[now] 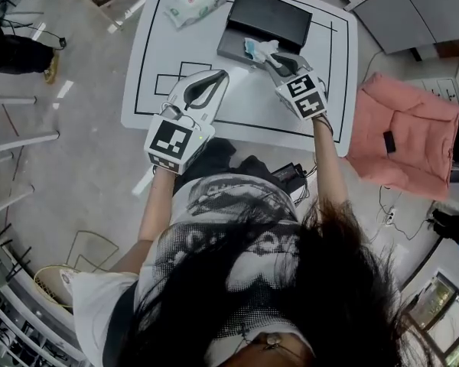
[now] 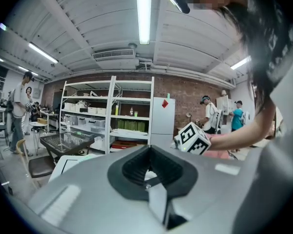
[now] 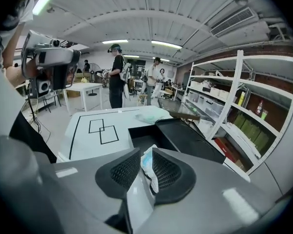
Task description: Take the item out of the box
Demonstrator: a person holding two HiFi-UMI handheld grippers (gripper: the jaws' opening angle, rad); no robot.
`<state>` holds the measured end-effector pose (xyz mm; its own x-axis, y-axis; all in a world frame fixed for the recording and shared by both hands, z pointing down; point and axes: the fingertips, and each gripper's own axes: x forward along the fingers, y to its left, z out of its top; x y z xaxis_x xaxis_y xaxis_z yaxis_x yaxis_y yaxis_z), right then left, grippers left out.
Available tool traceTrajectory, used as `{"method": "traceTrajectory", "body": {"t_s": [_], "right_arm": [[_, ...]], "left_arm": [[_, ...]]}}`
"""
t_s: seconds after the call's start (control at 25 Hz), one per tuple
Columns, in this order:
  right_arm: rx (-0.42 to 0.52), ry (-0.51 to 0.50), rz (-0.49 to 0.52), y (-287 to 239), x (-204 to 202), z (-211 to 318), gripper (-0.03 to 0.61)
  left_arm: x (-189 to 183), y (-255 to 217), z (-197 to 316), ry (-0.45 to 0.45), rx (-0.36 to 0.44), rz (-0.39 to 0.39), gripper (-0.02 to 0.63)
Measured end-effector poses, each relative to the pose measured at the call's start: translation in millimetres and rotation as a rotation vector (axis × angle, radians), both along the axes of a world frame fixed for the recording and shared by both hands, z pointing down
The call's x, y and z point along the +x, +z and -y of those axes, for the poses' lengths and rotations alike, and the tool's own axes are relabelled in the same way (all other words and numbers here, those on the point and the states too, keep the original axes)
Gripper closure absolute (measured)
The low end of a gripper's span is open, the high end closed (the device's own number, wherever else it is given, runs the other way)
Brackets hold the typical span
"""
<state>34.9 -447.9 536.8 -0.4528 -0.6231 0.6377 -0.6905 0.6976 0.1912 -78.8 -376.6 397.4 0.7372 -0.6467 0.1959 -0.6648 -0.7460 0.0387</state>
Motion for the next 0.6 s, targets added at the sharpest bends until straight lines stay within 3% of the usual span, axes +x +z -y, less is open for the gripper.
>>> {"method": "traceTrajectory", "body": {"t_s": [0.32, 0.6], "right_arm": [[-0.122, -0.066, -0.136, 43.7, 1.7, 42.1, 0.497], [-0.234, -0.131, -0.259, 85.3, 2.2, 53.8, 0.434]], "left_arm": [[-8.7, 9.2, 11.3, 0.014, -0.023, 0.004, 0.614], [-25.4, 15.3, 23.5, -0.012, -0.033, 0.014, 0.614]]}}
